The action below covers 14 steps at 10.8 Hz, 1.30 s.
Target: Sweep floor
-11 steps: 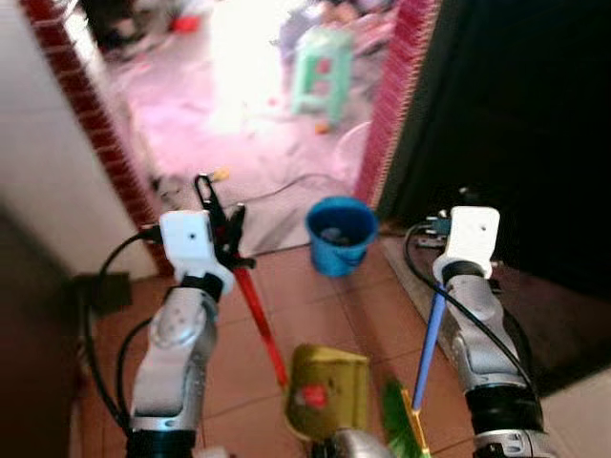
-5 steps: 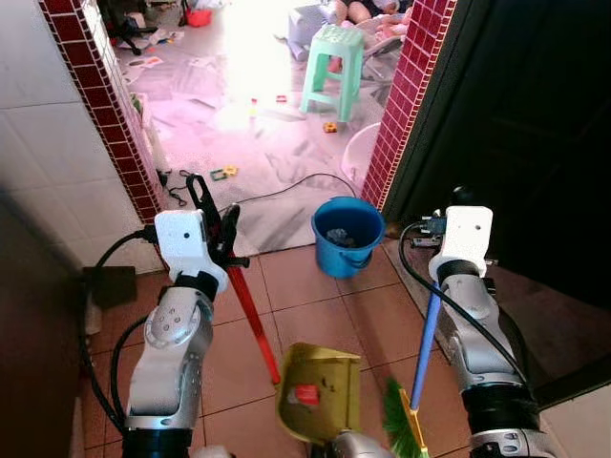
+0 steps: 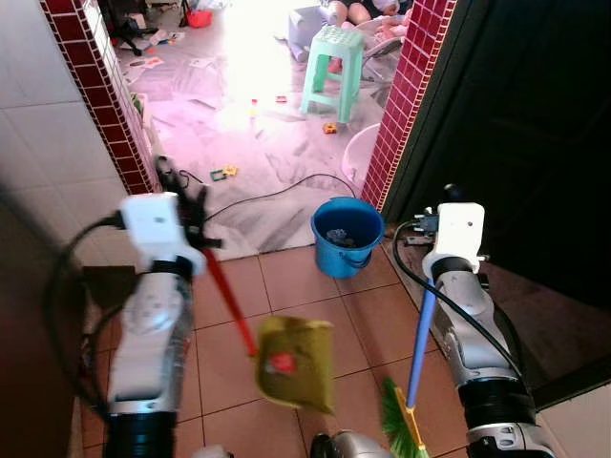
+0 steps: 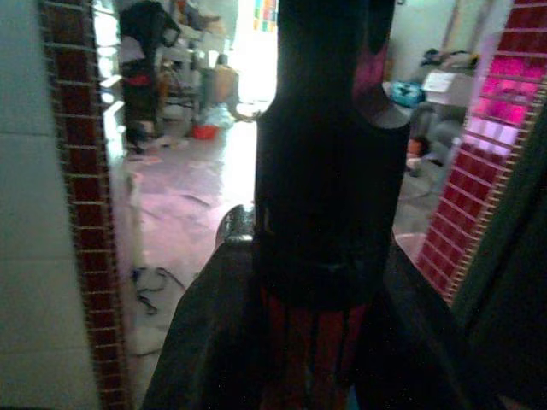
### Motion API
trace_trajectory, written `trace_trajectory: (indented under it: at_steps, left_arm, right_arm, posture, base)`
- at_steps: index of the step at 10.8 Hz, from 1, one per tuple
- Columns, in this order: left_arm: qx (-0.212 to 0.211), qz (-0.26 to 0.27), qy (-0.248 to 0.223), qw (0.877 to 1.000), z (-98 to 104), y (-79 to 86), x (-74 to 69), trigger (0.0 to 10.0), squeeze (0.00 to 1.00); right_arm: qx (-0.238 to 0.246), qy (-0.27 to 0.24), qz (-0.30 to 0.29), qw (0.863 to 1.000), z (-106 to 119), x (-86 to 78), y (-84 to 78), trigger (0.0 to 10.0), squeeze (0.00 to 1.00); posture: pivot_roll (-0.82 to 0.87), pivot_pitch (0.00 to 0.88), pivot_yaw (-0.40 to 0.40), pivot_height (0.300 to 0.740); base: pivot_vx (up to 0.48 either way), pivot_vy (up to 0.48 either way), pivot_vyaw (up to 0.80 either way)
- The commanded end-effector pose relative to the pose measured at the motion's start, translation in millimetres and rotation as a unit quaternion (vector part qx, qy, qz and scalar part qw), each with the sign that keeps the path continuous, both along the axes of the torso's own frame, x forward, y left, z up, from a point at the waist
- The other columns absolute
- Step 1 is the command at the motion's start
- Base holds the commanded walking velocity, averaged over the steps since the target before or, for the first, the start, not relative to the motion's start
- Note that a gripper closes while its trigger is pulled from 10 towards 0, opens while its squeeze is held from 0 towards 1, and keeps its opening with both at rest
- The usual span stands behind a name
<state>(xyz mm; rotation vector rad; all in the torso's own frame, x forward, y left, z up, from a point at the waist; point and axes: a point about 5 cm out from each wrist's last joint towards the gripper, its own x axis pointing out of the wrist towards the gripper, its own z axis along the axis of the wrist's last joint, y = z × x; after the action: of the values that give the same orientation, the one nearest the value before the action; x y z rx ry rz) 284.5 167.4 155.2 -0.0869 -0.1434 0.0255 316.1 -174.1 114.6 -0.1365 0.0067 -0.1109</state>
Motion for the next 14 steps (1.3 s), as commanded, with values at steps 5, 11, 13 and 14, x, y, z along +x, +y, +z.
trace_trajectory:
  at_steps: [5,11,13,14]
  left_arm:
    - [0.015,0.033,-0.038,0.999,13.9,17.7,2.4,10.0,0.0]
    - [0.041,0.06,-0.036,0.997,8.3,19.1,-16.7,10.0,0.0]
    - [0.057,0.066,-0.029,0.996,5.8,24.1,-25.1,10.0,0.0]
    - [0.059,0.065,-0.029,0.996,6.4,24.8,-27.1,10.0,0.0]
  right_arm:
    - [0.012,-0.032,0.018,0.999,13.5,6.3,5.9,10.0,0.0]
    - [0.03,-0.04,0.03,0.998,12.6,-6.8,6.1,10.0,0.0]
    - [0.036,-0.056,0.051,0.996,18.2,-10.8,6.7,10.0,0.0]
    - [0.034,-0.06,0.061,0.996,20.4,-12.6,7.3,10.0,0.0]
  posture:
    - [-0.02,0.006,-0.067,0.74]
    - [-0.03,0.006,-0.065,0.74]
    - [-0.01,0.003,-0.057,0.74]
    - [-0.01,0.005,-0.055,0.74]
  base:
    - [0.0,0.0,0.0]
    - [0.0,0.0,0.0]
    - [0.0,0.0,0.0]
    - [0.0,0.0,0.0]
